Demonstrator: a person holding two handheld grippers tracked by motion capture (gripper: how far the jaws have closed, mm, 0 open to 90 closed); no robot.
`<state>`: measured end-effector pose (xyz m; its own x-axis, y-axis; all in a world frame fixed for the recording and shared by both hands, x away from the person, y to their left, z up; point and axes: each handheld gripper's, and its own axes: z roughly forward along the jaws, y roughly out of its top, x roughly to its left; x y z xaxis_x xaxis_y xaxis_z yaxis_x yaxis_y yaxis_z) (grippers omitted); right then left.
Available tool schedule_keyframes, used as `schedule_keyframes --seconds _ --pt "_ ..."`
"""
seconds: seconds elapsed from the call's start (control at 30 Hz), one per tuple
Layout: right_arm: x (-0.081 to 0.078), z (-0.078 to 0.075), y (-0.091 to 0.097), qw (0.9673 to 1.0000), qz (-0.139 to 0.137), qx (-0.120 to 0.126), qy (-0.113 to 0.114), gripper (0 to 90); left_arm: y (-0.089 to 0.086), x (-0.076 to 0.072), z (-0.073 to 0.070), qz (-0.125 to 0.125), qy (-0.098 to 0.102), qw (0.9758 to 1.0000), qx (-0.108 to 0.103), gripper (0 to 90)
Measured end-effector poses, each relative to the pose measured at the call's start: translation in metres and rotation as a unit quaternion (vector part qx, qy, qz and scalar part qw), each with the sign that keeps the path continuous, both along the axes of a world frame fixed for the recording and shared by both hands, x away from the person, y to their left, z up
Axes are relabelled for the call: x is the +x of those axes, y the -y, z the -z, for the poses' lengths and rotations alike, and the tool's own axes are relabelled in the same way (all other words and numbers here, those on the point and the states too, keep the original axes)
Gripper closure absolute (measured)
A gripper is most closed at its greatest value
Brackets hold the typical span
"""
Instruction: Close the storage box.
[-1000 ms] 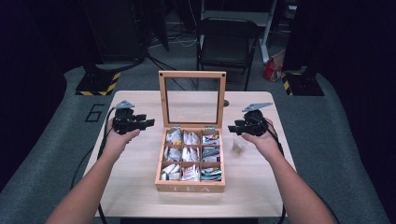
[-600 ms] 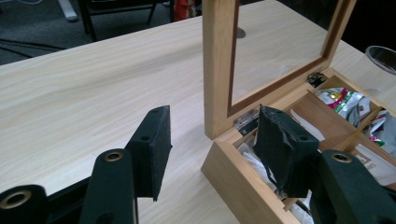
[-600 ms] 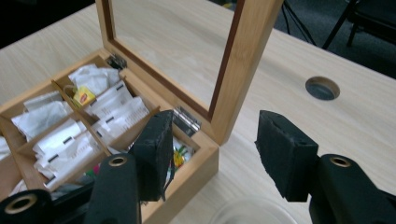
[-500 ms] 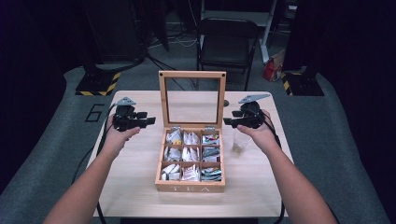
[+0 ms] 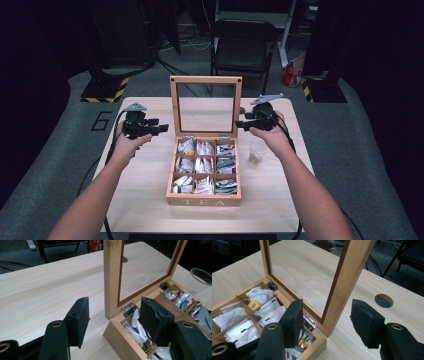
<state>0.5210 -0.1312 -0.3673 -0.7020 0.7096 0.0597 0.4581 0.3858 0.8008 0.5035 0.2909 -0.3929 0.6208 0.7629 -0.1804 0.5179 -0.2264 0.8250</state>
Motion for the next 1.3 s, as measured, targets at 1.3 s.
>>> schedule_keyframes --seconds 1.3 --pt "0.034 0.016 -0.019 0.9996 0.021 0.016 -0.008 42.3 0.007 0.011 0.004 0.011 -0.009 0.9999 -0.001 43.0"
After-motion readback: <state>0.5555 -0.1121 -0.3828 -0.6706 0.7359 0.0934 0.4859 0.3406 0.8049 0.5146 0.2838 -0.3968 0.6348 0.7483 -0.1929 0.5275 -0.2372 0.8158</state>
